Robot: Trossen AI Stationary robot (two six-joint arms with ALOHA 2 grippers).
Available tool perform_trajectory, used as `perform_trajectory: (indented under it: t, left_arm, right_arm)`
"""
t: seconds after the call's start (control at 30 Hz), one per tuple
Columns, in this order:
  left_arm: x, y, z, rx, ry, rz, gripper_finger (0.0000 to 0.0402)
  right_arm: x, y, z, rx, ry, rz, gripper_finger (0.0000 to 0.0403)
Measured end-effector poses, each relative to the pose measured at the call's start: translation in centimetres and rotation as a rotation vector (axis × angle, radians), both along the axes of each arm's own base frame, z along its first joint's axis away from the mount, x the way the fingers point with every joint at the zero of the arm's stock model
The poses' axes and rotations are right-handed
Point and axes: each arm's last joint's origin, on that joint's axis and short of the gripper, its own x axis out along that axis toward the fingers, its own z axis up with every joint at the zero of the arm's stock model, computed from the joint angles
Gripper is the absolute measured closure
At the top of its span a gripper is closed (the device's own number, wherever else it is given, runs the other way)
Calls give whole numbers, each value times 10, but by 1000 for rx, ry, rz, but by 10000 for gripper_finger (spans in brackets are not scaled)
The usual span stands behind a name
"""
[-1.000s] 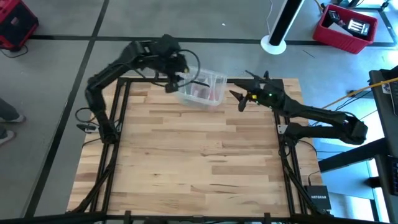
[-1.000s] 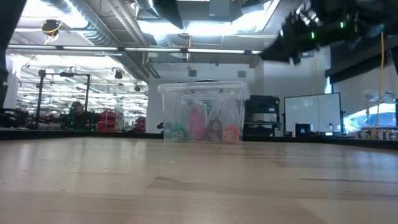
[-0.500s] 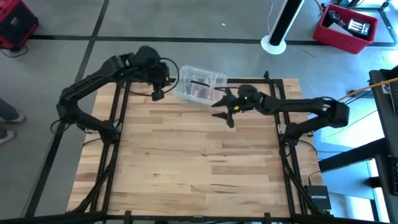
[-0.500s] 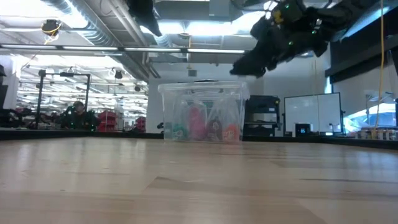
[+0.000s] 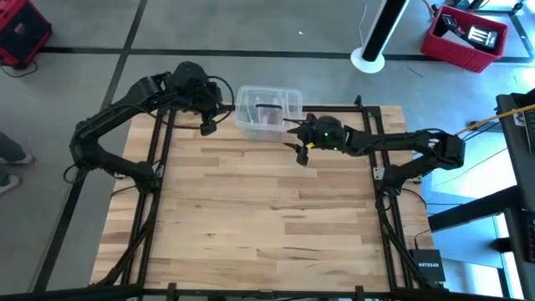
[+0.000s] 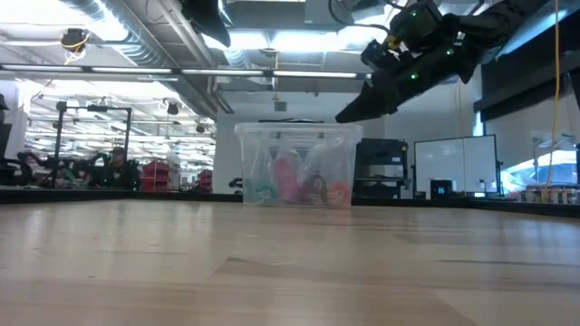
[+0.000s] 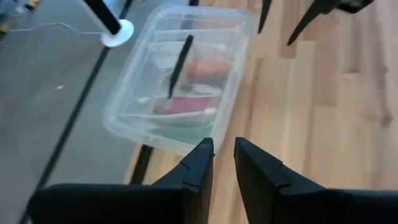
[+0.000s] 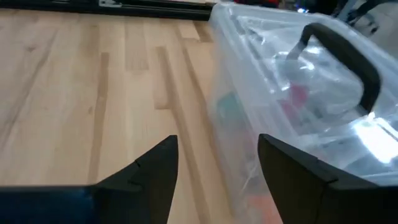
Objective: Roll bandage
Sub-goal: Adjust the transparent container, then return to Home Position
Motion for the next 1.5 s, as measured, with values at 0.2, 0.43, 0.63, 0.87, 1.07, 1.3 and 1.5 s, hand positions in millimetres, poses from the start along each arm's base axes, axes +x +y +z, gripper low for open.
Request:
perform_trajectory:
  t: [0.2,0.43,0.63,0.87,1.07,1.3,1.5]
  left_arm:
    - [-3,-21,6,-65,-180,-160,386]
    - [-35,-63,-40,-20,-471,-235,397]
    - [-54,-78,-107,-68,-669,-200,396]
    - [-70,-90,-159,-71,-765,-132,397]
    - [-82,-95,-182,-87,-837,-127,398]
    - [-93,-98,-197,-101,-881,-103,397]
    - [-101,-99,-213,-124,-914,-65,397]
  right_arm:
    - [-23,24,52,76,-141,132,187]
    - [-81,43,72,141,-211,116,294]
    - [-102,50,50,171,-307,94,394]
    - [-116,51,10,214,-356,-27,381]
    - [-130,55,-18,267,-392,-82,396]
    - [-148,59,-33,267,-467,-121,398]
    - [-159,62,-41,268,-557,-132,393]
